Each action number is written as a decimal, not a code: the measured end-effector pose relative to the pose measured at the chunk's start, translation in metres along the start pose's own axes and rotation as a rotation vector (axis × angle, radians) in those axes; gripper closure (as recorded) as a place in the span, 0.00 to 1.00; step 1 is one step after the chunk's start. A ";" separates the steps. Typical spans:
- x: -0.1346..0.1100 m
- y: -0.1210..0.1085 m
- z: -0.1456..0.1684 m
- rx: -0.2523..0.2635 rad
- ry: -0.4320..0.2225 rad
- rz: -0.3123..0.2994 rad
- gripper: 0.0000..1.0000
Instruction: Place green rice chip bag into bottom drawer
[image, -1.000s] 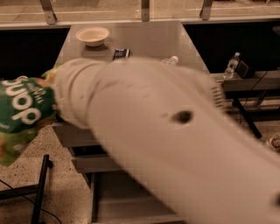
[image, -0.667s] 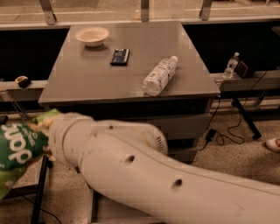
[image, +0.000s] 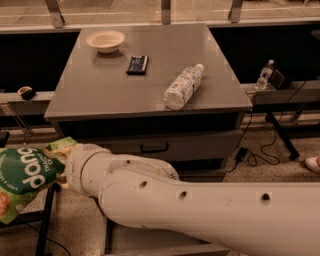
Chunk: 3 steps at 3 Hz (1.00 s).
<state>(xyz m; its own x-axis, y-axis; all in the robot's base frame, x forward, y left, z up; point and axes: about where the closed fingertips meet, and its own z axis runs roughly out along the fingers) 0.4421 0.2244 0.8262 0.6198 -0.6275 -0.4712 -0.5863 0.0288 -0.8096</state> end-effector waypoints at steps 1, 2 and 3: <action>0.085 0.029 -0.037 0.050 0.171 0.091 1.00; 0.165 0.096 -0.069 0.072 0.313 0.209 1.00; 0.174 0.096 -0.075 0.116 0.334 0.201 1.00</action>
Offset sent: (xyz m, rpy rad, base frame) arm 0.0078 -0.2529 -0.2323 0.0099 0.1518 -0.6388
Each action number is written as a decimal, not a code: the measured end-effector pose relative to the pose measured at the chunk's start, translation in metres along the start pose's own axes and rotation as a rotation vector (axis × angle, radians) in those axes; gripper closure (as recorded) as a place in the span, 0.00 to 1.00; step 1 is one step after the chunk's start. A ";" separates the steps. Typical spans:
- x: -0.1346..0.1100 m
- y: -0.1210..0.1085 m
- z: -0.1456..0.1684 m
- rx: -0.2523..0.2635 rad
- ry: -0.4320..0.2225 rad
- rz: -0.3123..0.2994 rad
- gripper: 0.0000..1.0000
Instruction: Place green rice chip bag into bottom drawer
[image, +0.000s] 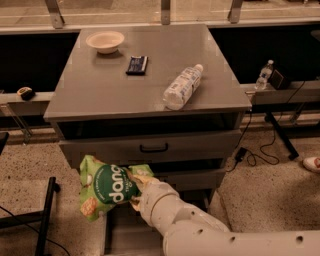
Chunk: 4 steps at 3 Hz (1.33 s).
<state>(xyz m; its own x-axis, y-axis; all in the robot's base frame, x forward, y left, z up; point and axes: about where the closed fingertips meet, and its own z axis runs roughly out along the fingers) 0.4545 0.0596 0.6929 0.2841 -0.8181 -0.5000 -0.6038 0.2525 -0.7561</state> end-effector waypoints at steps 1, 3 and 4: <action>0.000 0.000 0.000 0.001 0.000 0.000 1.00; 0.096 0.044 0.036 0.025 0.140 0.147 1.00; 0.156 0.093 0.052 -0.010 0.222 0.226 1.00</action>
Offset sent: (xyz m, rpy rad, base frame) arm 0.0429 -0.0451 -0.0984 0.0848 0.1051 -0.2182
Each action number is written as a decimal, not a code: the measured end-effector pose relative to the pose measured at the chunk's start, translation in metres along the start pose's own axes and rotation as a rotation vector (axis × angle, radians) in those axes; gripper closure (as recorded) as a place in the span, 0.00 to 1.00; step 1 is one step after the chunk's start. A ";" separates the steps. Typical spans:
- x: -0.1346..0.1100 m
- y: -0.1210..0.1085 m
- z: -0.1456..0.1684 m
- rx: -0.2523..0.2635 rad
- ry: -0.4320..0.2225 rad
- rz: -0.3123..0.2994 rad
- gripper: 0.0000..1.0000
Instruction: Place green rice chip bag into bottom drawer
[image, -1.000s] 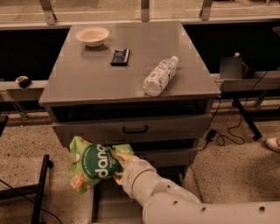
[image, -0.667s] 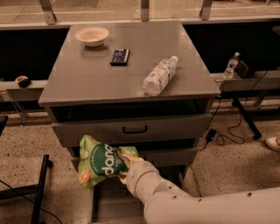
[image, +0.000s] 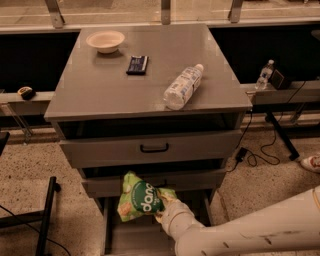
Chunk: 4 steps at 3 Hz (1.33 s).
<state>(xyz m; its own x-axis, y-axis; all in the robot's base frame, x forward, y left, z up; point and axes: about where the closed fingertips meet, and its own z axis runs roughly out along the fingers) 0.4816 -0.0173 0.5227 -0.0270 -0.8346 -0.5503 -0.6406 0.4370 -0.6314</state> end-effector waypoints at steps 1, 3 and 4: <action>0.049 0.035 0.014 -0.013 -0.009 0.120 1.00; 0.086 0.032 0.034 -0.032 0.015 0.223 1.00; 0.134 0.054 0.090 -0.075 0.034 0.278 1.00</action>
Offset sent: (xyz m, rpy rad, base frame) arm -0.0078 -0.0216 -0.0475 0.0763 0.0500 -0.0667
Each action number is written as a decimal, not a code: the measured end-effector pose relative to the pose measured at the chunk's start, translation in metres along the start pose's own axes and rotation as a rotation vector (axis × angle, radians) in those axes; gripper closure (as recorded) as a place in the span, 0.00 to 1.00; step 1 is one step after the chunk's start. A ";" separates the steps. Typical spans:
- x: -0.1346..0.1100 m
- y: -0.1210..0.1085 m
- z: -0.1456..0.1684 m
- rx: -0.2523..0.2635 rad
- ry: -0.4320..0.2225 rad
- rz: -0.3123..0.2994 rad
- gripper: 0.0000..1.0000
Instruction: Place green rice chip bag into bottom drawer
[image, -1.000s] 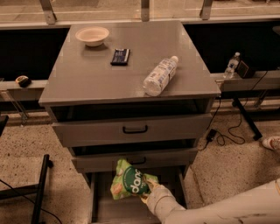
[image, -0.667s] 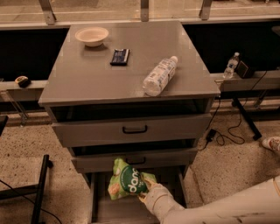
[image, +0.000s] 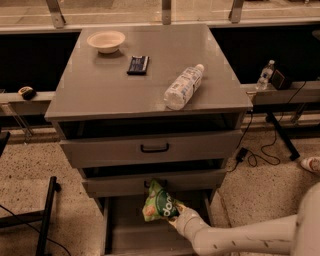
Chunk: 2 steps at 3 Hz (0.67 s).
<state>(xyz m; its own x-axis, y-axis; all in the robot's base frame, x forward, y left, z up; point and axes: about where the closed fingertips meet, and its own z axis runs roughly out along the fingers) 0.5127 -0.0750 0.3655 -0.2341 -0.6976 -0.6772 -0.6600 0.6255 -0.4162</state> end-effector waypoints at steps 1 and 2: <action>0.029 0.018 0.046 -0.038 -0.038 0.080 1.00; 0.040 0.033 0.072 -0.085 -0.091 0.081 0.81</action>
Offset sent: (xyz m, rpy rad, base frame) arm 0.0249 0.0291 -0.1206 0.1927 0.0318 0.1137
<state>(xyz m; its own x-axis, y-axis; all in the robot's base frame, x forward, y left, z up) 0.5326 -0.0572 0.2805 -0.2256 -0.6093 -0.7601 -0.7008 0.6435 -0.3078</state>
